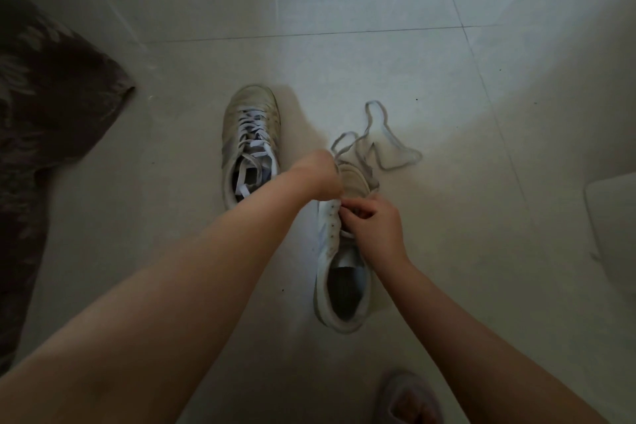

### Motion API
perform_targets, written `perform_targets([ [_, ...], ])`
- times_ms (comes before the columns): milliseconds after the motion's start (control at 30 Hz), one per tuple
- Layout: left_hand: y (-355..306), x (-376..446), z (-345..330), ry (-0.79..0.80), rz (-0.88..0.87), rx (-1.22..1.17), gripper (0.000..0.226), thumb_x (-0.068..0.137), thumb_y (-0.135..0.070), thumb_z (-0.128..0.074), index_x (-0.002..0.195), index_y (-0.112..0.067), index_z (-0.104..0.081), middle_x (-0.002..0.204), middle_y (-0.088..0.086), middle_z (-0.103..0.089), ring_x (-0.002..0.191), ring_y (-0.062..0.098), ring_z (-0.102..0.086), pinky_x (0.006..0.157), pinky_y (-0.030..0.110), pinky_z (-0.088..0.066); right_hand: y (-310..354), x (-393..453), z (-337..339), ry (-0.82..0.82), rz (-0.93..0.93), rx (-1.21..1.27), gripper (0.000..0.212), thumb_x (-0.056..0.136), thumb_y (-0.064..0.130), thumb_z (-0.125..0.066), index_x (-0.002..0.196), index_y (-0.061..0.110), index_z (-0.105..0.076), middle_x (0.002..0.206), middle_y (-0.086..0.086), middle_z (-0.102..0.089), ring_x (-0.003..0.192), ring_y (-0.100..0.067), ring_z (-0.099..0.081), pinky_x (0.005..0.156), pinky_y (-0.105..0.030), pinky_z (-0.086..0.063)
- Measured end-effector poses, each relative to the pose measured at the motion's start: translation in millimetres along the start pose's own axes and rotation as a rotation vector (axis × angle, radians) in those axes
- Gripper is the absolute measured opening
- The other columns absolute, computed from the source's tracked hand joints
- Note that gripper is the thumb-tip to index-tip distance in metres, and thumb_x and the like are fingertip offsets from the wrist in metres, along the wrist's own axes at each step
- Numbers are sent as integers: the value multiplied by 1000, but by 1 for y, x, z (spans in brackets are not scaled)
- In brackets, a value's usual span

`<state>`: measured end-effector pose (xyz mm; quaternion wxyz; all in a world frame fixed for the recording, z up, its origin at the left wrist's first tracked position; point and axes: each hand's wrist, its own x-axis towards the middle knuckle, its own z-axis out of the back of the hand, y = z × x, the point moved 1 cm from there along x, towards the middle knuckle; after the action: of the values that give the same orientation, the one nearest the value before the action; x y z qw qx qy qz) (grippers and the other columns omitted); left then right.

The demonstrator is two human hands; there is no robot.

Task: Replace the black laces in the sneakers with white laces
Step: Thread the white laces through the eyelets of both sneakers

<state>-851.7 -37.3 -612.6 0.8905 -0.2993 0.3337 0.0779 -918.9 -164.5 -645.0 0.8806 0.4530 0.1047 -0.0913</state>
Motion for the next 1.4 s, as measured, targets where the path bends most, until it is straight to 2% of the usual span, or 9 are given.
perform_targets([
  [67, 6, 3, 0, 78, 49, -51, 15, 86, -20, -64, 80, -7, -57, 64, 3, -47, 66, 18, -50, 60, 28, -40, 1, 1, 0, 19, 9, -6, 18, 78, 14, -74, 95, 19, -77, 77, -13, -62, 73, -25, -60, 73, -40, -50],
  [167, 21, 0, -12, 311, 272, -532, 30, 93, -19, -58, 66, -11, -48, 62, 3, -43, 54, 10, -38, 55, 21, -31, -4, 5, -1, 32, 21, 1, 18, 77, 19, -73, 94, 25, -76, 73, -9, -61, 65, -17, -56, 68, -36, -49],
  [233, 24, -1, -18, 259, 367, -741, 28, 92, -13, -60, 67, -12, -47, 65, 2, -46, 56, 7, -39, 55, 17, -33, -7, 8, -7, 16, -5, 2, 16, 75, 27, -72, 91, 27, -77, 76, -5, -65, 68, -16, -60, 71, -41, -52],
  [367, 19, 1, -20, 78, 303, -683, 24, 85, -11, -68, 70, -12, -50, 72, 3, -49, 67, 10, -48, 56, 20, -45, -12, 10, -14, -36, -44, 13, 13, 76, 28, -74, 89, 26, -77, 76, -5, -66, 73, -21, -63, 73, -47, -52],
  [567, 24, -3, -24, 108, 331, -833, 28, 80, -10, -74, 70, -14, -48, 77, 4, -53, 76, 14, -52, 65, 25, -49, -11, 11, -13, -23, -19, -33, 8, 79, 21, -71, 85, 21, -76, 69, 1, -60, 71, -21, -60, 71, -44, -51],
  [767, 23, -11, -38, -67, 151, -634, 38, 72, -33, -80, 72, -17, -45, 68, 2, -50, 63, 15, -47, 65, 30, -45, 3, 17, -5, 118, 14, -236, 5, 86, 15, -56, 83, 15, -61, 69, 7, -48, 73, -18, -49, 66, -29, -36],
  [1133, 24, -16, -39, -233, 5, -354, 24, 84, -30, -67, 87, -14, -50, 75, -1, -52, 82, 21, -55, 70, 29, -43, -6, -5, 50, 302, -114, -126, 25, 87, 11, -63, 67, 21, -54, 61, 6, -48, 59, -6, -45, 55, -17, -34],
  [1267, 25, -21, -40, -260, -28, -339, 42, 83, -34, -69, 110, -14, -45, 103, 7, -55, 98, 24, -57, 82, 36, -50, -29, -30, 85, 380, -247, 54, 12, 89, 14, -62, 77, 13, -61, 74, -9, -53, 73, -21, -51, 70, -33, -43],
  [1400, 20, -34, -45, -573, -485, 178, 48, 82, -39, -65, 123, -18, -53, 114, 7, -52, 106, 28, -49, 84, 40, -47, -32, -31, 69, 276, -237, 82, 11, 91, 14, -59, 81, 16, -60, 90, -9, -63, 88, -24, -62, 82, -38, -52],
])
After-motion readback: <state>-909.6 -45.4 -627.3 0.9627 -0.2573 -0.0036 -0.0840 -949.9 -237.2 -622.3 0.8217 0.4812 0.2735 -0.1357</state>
